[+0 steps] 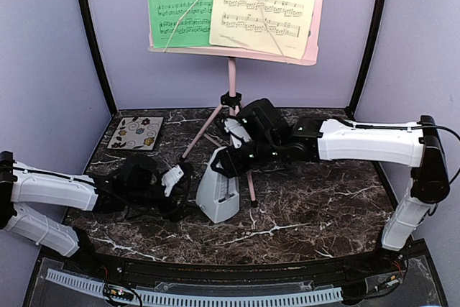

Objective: Set up the instrument practice props

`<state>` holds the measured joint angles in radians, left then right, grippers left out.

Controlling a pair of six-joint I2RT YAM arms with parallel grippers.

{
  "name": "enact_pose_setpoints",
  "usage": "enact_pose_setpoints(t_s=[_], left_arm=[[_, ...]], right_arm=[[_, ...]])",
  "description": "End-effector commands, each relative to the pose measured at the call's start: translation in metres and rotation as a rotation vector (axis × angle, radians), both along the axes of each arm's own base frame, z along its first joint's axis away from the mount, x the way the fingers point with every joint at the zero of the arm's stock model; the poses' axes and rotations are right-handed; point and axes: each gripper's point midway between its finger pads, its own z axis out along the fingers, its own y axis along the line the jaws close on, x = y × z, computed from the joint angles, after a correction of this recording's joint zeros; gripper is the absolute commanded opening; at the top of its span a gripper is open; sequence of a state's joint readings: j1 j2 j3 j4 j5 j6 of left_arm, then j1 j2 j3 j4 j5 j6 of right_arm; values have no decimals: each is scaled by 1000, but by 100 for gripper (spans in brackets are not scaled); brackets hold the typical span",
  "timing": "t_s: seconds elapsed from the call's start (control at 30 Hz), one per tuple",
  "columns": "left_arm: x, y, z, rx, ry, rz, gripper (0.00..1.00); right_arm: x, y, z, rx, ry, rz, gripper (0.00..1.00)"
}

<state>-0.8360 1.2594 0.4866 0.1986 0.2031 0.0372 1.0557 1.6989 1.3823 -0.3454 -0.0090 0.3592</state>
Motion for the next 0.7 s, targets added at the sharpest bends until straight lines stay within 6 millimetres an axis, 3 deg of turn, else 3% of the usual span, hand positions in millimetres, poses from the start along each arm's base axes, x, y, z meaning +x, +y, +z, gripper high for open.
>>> enact_pose_setpoints(t_s=[0.0, 0.2, 0.37, 0.57, 0.67], left_arm=[[19, 12, 22, -96, -21, 193, 80], [34, 30, 27, -159, 29, 390, 81], [42, 38, 32, -200, 60, 474, 81], [44, 51, 31, -234, 85, 526, 81], [45, 56, 32, -243, 93, 543, 80]], right_arm=[[38, 13, 53, 83, -174, -171, 3], [44, 32, 43, 14, -209, -235, 18], [30, 48, 42, 43, -153, -193, 56], [15, 45, 54, 125, -116, -129, 86], [12, 33, 66, 172, -91, -106, 92]])
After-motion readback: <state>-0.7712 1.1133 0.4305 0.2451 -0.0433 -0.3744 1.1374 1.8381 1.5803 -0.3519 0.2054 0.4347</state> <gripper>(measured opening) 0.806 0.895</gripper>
